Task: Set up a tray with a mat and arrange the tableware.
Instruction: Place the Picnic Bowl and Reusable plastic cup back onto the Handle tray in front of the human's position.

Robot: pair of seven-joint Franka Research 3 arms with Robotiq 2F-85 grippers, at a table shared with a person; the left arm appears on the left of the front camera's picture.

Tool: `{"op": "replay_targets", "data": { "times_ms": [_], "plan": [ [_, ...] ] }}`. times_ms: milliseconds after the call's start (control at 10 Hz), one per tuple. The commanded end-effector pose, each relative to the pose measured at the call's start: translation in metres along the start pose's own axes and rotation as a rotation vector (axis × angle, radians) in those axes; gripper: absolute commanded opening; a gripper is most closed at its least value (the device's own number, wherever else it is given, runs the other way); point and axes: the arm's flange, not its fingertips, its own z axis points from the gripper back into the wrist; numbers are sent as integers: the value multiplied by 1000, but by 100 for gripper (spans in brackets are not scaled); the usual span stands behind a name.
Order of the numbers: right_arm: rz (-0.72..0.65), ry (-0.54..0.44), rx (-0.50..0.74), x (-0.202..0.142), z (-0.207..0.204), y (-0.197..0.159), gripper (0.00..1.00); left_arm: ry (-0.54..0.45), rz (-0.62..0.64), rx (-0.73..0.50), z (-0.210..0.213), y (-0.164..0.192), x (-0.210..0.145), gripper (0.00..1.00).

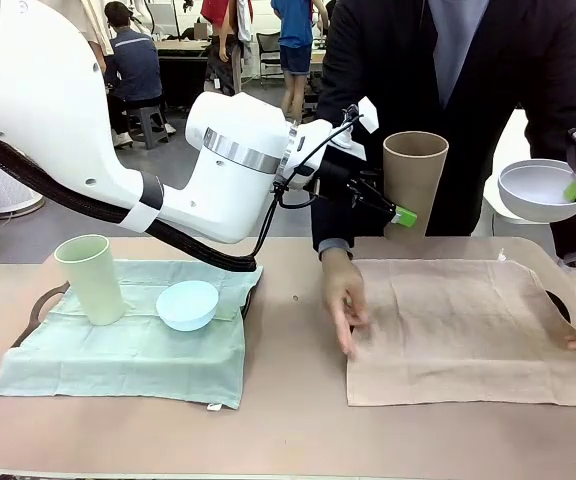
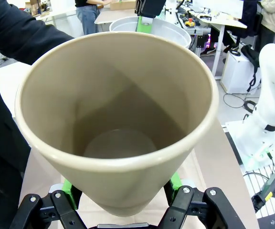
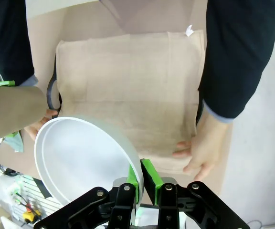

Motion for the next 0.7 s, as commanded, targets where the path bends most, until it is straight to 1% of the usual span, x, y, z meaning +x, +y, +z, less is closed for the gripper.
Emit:
{"op": "replay_targets", "data": {
  "times_ms": [0,600],
  "plan": [
    [-1,-8,3,0,-2,1,0,-5,-4,-2,1,1,3,28],
    [-1,-8,3,0,-2,1,0,-5,-4,-2,1,1,3,28]
  ]
}}
